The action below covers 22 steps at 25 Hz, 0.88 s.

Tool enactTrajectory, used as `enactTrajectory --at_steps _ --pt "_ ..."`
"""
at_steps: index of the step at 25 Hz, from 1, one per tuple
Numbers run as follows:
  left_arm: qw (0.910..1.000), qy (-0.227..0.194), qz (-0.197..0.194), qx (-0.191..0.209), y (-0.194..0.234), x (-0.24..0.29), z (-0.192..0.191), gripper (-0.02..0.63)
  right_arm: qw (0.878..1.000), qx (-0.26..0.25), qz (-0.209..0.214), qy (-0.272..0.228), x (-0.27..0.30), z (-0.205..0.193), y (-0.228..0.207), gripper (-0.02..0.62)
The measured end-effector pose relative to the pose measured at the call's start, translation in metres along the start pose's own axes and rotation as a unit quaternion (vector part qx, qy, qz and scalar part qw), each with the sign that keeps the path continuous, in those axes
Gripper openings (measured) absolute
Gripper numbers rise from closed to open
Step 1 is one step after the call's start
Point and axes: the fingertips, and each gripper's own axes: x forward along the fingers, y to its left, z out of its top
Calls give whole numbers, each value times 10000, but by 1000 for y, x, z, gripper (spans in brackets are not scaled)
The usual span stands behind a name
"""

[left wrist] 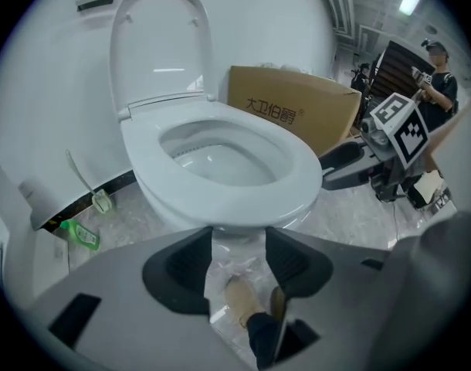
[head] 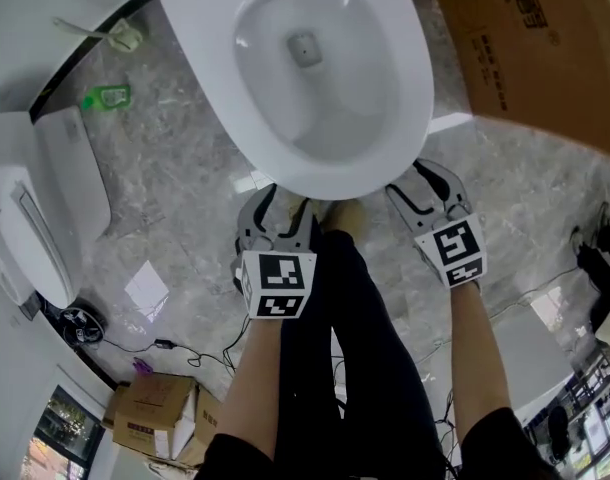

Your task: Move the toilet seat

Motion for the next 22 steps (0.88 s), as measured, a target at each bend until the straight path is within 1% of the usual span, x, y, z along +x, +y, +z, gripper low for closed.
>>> enactTrajectory --at_steps 3,9,16,19,22 --pt "10000 5 52 -40 -2 -1 4 219 9999 95 -104 -14 -4 3 -2 225" --pt "9997 -175 -132 -74 0 -19 14 219 9990 349 -146 -232 -20 18 6 206" --pt "9990 -369 -194 -184 5 -47 35 219 9970 545 -77 -545 -41 45 13 195" --pt "9985 -349 -336 -236 -1 -64 41 221 9957 670 32 -636 -59 52 19 195" --pt "9980 -442 -356 -268 4 -68 53 221 9949 631 72 -777 -63 66 14 195"
